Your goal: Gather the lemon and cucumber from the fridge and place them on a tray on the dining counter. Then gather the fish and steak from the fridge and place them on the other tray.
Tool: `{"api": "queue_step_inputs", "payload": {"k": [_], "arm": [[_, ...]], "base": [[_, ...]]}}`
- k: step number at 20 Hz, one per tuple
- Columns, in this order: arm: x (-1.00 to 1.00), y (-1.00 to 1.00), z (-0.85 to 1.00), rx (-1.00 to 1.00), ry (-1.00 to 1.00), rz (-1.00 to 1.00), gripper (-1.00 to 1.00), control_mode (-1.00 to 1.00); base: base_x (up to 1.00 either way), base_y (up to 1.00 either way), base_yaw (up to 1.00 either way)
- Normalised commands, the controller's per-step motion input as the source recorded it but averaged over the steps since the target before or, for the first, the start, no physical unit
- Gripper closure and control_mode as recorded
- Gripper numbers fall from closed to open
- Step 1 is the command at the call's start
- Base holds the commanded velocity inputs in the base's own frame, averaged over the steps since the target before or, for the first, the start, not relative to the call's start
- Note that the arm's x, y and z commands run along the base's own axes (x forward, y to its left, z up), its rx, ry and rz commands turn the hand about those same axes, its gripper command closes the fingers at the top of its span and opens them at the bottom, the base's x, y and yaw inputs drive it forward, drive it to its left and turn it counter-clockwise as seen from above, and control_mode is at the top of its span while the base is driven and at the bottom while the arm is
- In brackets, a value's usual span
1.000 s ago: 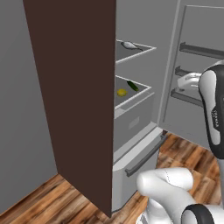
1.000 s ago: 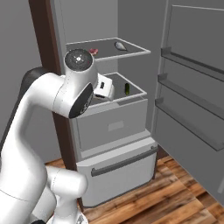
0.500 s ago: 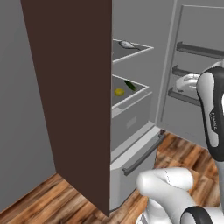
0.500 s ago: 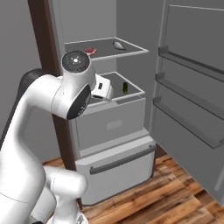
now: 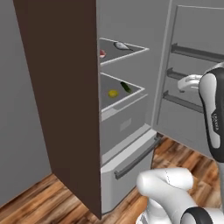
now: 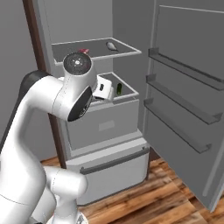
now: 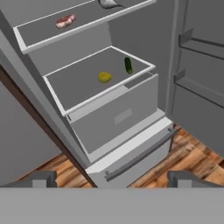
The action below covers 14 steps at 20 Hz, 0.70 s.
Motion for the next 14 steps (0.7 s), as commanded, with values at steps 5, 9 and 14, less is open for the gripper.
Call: {"api": "queue_step_inputs", "payload": {"k": [5, 9, 14], "arm": [[0.00, 0.00, 0.00, 0.00, 0.00, 0.00, -1.00, 1.00], [0.00, 0.00, 0.00, 0.00, 0.00, 0.00, -1.00, 1.00], [0.00, 0.00, 0.00, 0.00, 0.00, 0.00, -1.00, 1.00]], "base": [[0.30, -0.03, 0.22], [0.25, 0.00, 0.23], [0.69, -0.10, 0.29]]}}
